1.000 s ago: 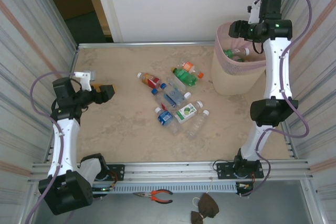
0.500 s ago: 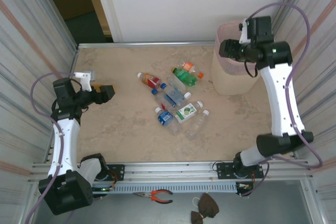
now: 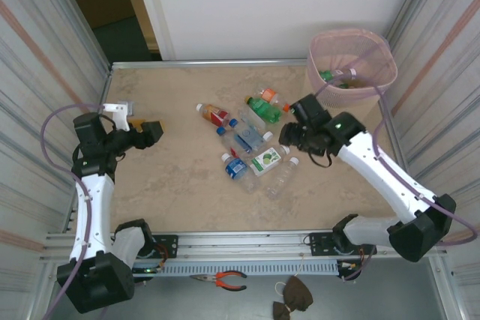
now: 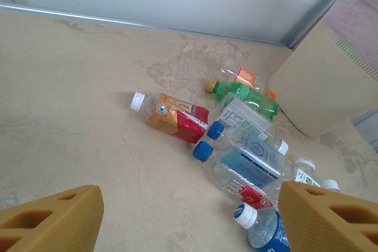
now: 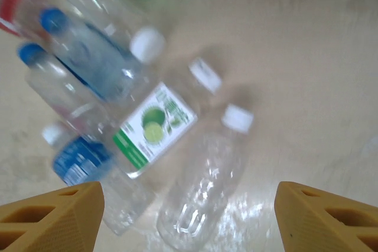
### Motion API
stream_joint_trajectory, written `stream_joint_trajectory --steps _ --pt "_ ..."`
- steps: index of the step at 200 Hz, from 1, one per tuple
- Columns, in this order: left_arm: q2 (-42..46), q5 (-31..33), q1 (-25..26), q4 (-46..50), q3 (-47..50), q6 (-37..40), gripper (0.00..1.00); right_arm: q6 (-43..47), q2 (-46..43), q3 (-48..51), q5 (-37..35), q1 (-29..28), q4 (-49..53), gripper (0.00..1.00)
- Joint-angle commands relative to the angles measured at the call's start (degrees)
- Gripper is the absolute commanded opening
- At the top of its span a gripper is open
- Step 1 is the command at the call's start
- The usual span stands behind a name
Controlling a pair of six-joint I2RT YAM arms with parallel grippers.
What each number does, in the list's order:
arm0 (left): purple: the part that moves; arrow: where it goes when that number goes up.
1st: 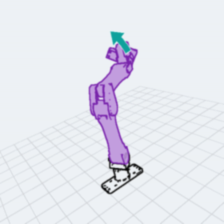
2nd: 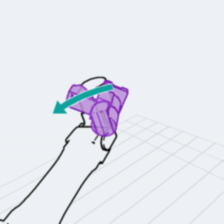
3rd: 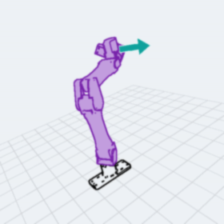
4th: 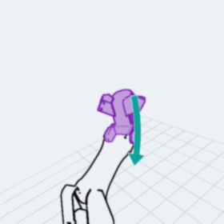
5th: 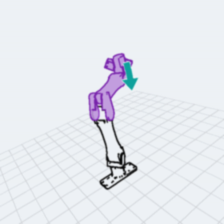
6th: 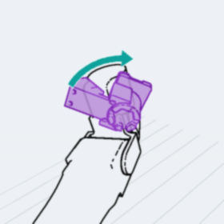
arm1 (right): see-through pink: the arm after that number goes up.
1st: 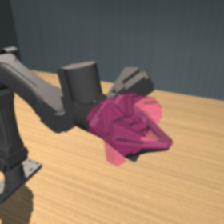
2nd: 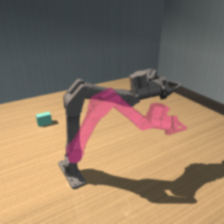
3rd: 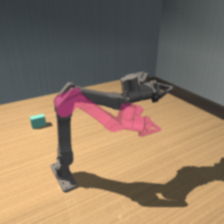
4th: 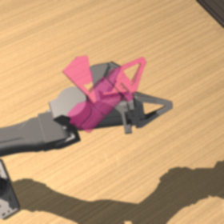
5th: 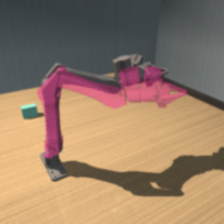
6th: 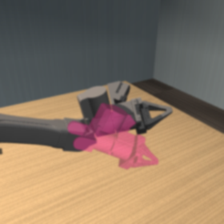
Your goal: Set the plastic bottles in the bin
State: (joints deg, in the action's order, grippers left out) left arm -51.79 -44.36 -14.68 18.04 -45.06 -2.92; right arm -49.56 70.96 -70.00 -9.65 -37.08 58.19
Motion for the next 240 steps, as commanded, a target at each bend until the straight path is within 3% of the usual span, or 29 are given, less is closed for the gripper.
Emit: stream_joint_trajectory --steps 1,40,74,163,240 --pt "0.8 -0.1 -0.5 -0.8 0.5 -0.7 0.78 -13.3 -3.4 4.9 -4.7 -4.7 0.3 0.76" --pt "0.7 -0.1 -0.6 -0.6 0.4 -0.6 0.78 -25.7 -4.4 13.4 -3.8 -12.4 -3.7 0.77" --pt "1.3 0.0 -0.6 -0.2 0.5 -0.6 0.78 -32.8 -4.4 18.5 -2.3 -15.5 -7.2 0.8" --pt "1.0 0.1 -0.6 -0.1 0.7 -0.5 0.79 -38.9 -1.2 26.2 2.2 -15.2 -19.2 0.86" --pt "-0.2 -1.2 -0.5 -0.5 0.3 -0.5 0.79 -39.5 3.5 31.0 7.4 -12.1 -28.9 0.82"
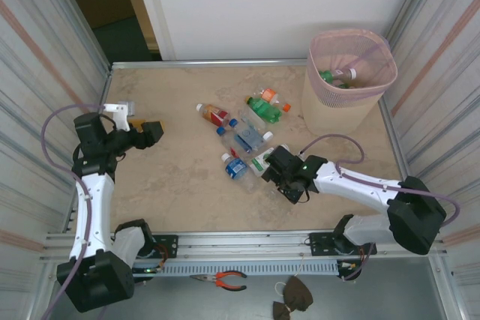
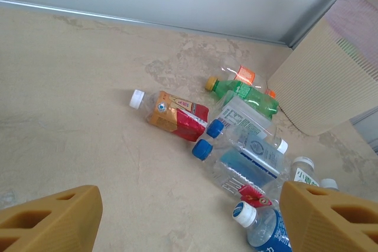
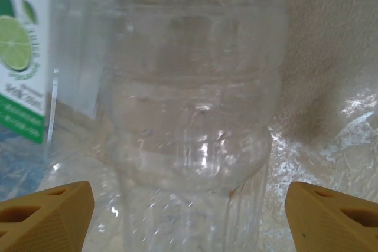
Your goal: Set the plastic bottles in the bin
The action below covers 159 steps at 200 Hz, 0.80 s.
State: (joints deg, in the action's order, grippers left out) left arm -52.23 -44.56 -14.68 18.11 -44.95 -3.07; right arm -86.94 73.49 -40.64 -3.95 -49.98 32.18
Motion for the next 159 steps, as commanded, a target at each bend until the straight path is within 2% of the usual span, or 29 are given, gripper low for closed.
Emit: stream_joint_trajectory --steps 1,75,159 --pt "0.2 -0.9 -0.5 -0.5 0.2 -0.4 0.79 -2.2 1.0 1.7 1.7 0.8 -2.9 0.82" --pt "1.1 -0.5 -0.5 -0.6 0.5 -0.4 0.79 -4.4 1.5 6.4 1.4 1.2 -10.0 0.72" --pt "1.2 -0.5 -0.6 -0.6 0.5 -0.4 0.79 -4.0 -1.8 6.6 -0.9 1.2 -7.3 0.64"
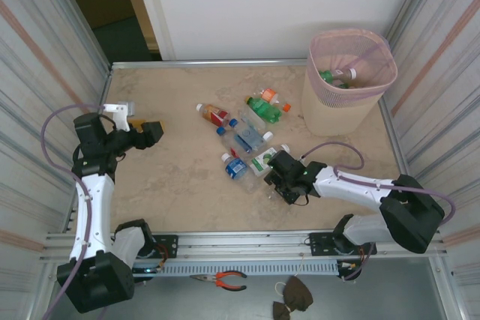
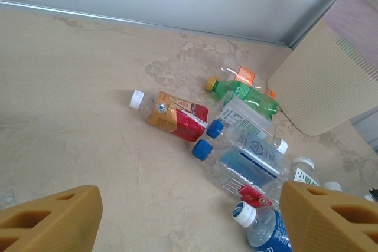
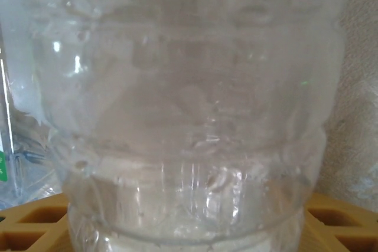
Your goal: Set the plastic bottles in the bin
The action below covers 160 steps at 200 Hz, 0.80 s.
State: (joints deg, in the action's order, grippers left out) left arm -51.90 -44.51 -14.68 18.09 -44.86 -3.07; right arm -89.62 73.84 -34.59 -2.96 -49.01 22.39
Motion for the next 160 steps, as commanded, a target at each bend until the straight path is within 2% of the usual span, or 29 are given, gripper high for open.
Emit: stream_joint_trajectory --steps 1,60,100,137,160 --pt "0.9 -0.6 -0.6 -0.6 0.4 -0.4 0.79 -1.3 -2.2 0.5 -1.9 0.3 2.6 0.64" --pt "1.0 -0.8 -0.6 -0.7 0.4 -0.6 0.79 0.2 -7.8 -1.2 -5.5 0.2 9.6 0.62" --pt "0.8 -0.8 -0.5 -0.7 0.5 -0.6 0.79 4.5 -12.4 -4.5 -9.3 0.2 16.3 0.62" --pt "0.6 -0.9 -0.6 -0.8 0.5 -0.6 0.79 14.1 -15.8 -9.1 -11.2 0.2 21.6 0.61" --pt "0.3 -0.9 -0.6 -0.9 0.4 -0.7 0.79 23.6 -16.4 -13.3 -11.5 0.3 24.2 0.61"
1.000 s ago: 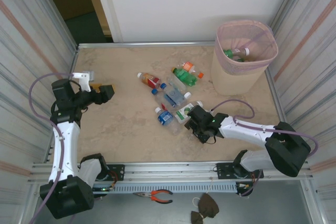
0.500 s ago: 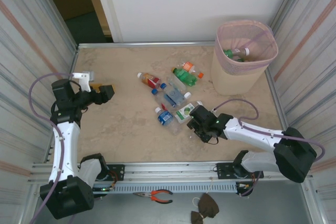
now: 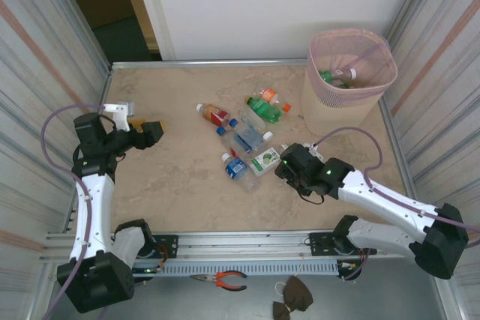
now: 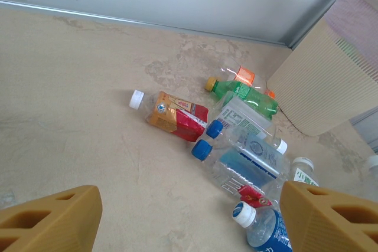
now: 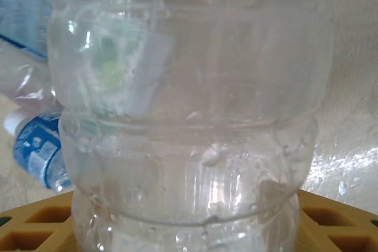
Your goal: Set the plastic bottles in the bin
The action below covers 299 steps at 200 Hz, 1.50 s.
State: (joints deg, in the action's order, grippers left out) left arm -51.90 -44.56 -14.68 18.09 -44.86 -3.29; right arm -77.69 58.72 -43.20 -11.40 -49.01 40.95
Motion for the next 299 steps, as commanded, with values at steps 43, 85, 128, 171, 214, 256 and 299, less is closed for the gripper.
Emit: stream_joint_trajectory --steps 43,85,128,171,214,256,299 --pt "0.0 -1.3 -0.5 -1.2 0.4 -0.6 0.8 28.8 0.6 -15.9 -2.4 2.4 12.4 0.63" --pt "-0.4 -1.6 -0.6 -1.4 0.5 -0.7 0.79 40.1 2.1 -27.7 -2.7 7.3 16.9 0.6" --pt "-0.4 -1.7 -0.5 -1.3 0.5 -0.7 0.79 51.2 4.6 -39.9 -0.1 16.4 18.3 0.6" --pt "-0.4 -1.5 -0.6 -1.4 0.6 -0.7 0.79 61.2 10.6 -51.3 3.1 28.0 19.7 0.6" --pt "-0.6 -1.6 -0.5 -1.3 0.7 -0.8 0.79 68.6 19.5 -60.6 7.5 38.3 21.4 0.61" --pt "-0.5 -1.8 -0.5 -1.2 0.7 -0.9 0.79 72.8 28.0 -68.9 16.7 48.3 21.4 0.61" --pt "-0.6 -1.9 -0.5 -1.4 0.9 -1.0 0.8 75.3 37.8 -76.9 18.7 53.4 24.2 0.61"
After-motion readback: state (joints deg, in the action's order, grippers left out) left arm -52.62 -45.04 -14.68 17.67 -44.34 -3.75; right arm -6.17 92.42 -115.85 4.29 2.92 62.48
